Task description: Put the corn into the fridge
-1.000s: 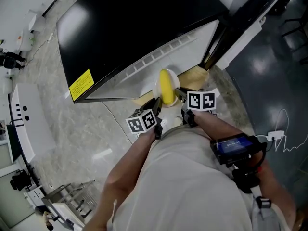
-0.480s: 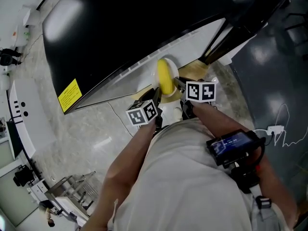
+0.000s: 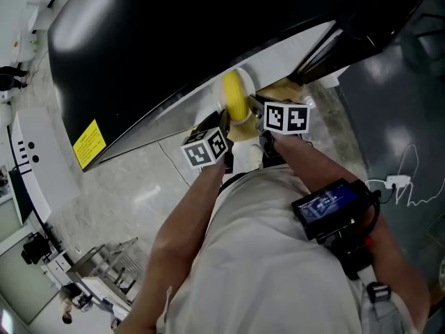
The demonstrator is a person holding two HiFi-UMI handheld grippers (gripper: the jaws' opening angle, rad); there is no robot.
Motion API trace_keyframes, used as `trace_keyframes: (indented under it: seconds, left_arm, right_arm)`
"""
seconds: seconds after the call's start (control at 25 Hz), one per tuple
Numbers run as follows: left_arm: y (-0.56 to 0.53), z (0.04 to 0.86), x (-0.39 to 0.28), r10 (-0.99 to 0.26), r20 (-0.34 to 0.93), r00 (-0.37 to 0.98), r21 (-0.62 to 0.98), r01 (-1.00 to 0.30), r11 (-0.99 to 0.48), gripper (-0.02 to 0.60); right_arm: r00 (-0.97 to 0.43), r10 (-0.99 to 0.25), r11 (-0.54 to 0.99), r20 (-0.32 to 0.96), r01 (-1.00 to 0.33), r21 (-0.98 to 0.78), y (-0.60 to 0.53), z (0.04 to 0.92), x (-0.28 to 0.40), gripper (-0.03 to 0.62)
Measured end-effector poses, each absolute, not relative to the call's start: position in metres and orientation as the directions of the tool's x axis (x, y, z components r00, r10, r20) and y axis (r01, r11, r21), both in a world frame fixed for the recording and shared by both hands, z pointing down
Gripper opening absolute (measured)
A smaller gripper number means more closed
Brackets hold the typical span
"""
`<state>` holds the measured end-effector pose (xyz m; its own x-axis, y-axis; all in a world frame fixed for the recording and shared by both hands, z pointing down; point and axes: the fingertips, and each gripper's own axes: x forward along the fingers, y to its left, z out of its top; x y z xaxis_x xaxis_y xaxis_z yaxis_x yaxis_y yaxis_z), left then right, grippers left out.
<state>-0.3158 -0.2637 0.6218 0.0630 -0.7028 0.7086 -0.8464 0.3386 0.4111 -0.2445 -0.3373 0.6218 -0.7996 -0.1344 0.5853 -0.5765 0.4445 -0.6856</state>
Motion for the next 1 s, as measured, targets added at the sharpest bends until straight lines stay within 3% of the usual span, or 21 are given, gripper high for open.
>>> trace_keyframes:
  seconds: [1.0]
  left_arm:
    - [-0.309,0.637,-0.372,-0.672,0.737,-0.076,0.257,-0.888,0.381,0.086]
  right_arm:
    - [-0.791,-0.186,0.436,0.582,-0.598,-0.673,-0.382,0.637,-0.300,0.054]
